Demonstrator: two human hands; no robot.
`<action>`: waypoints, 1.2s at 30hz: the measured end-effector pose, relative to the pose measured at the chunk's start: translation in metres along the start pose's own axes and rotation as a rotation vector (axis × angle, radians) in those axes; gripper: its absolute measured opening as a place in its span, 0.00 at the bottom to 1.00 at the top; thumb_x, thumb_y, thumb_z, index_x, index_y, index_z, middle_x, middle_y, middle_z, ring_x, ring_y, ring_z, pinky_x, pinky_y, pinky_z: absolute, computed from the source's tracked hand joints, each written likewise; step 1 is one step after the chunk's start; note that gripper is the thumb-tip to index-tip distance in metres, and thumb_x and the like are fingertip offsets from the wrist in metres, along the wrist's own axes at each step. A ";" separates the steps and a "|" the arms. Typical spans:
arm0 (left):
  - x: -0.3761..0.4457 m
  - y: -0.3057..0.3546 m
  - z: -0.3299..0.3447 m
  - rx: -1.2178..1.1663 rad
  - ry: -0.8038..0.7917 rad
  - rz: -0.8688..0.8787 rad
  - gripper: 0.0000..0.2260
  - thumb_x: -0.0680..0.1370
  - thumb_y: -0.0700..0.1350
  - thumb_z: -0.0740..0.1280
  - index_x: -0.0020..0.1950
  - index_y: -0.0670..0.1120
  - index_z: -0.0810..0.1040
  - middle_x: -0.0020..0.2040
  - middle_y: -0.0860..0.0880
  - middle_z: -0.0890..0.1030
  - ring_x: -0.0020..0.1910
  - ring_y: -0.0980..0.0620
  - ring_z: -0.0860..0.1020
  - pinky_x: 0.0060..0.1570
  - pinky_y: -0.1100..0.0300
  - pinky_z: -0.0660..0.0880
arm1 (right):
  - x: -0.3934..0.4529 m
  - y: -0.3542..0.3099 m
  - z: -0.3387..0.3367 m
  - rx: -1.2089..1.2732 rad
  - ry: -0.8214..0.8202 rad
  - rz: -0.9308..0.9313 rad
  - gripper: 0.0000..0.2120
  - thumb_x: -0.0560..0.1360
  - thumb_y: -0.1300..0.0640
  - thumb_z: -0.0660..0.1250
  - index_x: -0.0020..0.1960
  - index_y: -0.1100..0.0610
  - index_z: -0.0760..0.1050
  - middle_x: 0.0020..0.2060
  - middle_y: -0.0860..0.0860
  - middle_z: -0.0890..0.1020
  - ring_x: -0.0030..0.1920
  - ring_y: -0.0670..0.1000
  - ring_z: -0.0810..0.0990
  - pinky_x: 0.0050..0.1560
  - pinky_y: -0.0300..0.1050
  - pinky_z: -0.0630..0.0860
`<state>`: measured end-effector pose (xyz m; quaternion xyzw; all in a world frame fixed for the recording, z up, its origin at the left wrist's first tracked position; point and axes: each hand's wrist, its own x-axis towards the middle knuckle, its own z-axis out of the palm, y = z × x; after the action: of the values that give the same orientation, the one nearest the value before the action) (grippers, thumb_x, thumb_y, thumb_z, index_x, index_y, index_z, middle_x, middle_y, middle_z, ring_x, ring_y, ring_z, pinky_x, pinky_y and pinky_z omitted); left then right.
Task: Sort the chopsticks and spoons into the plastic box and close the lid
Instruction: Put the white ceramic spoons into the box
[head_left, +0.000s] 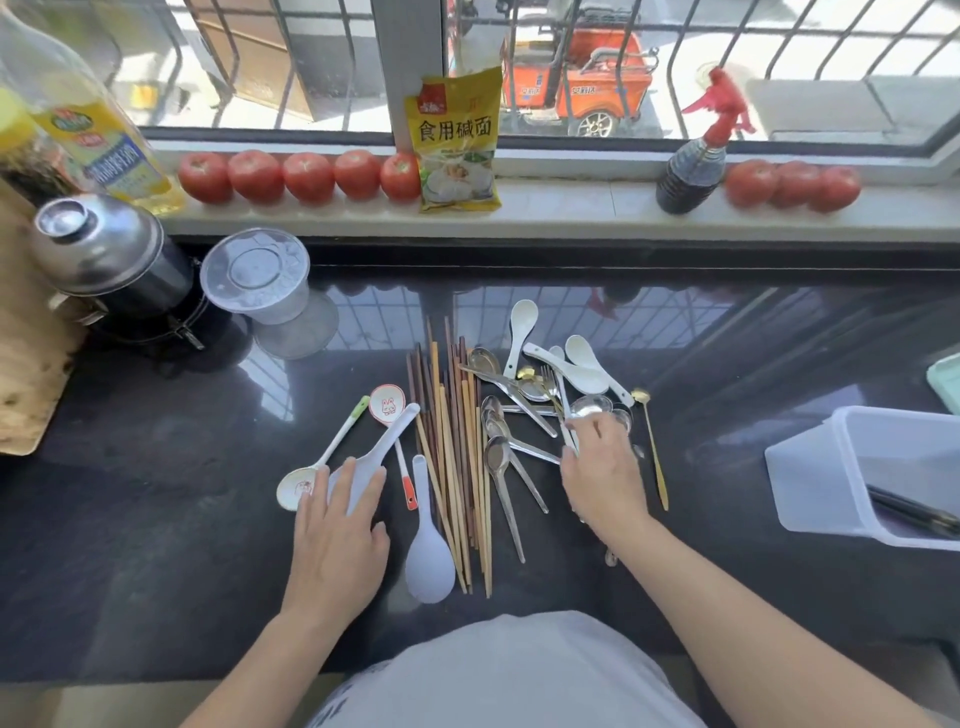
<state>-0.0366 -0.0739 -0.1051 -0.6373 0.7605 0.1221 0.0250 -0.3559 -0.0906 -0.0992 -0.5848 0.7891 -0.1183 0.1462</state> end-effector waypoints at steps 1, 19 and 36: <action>0.000 0.005 -0.002 -0.019 0.016 0.020 0.29 0.73 0.40 0.71 0.75 0.48 0.71 0.77 0.41 0.67 0.77 0.34 0.60 0.73 0.37 0.64 | 0.008 -0.010 0.002 0.017 -0.099 -0.025 0.21 0.80 0.55 0.64 0.71 0.57 0.72 0.68 0.57 0.71 0.69 0.60 0.69 0.68 0.55 0.69; 0.011 0.055 0.009 -0.004 -0.170 0.354 0.31 0.79 0.53 0.65 0.81 0.55 0.59 0.82 0.44 0.60 0.81 0.38 0.56 0.77 0.45 0.61 | 0.063 0.003 -0.023 -0.022 0.130 -0.032 0.10 0.75 0.65 0.68 0.56 0.63 0.78 0.51 0.61 0.78 0.51 0.64 0.76 0.53 0.57 0.74; 0.007 0.061 -0.035 -0.437 -0.081 0.125 0.22 0.82 0.41 0.65 0.76 0.52 0.72 0.76 0.53 0.67 0.76 0.54 0.63 0.73 0.56 0.66 | 0.110 0.036 -0.057 0.276 -0.050 0.520 0.15 0.80 0.55 0.61 0.36 0.58 0.74 0.36 0.55 0.78 0.43 0.60 0.76 0.39 0.49 0.67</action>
<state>-0.0932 -0.0790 -0.0629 -0.5738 0.7523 0.3107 -0.0908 -0.4385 -0.1844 -0.0693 -0.3403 0.8850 -0.1689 0.2693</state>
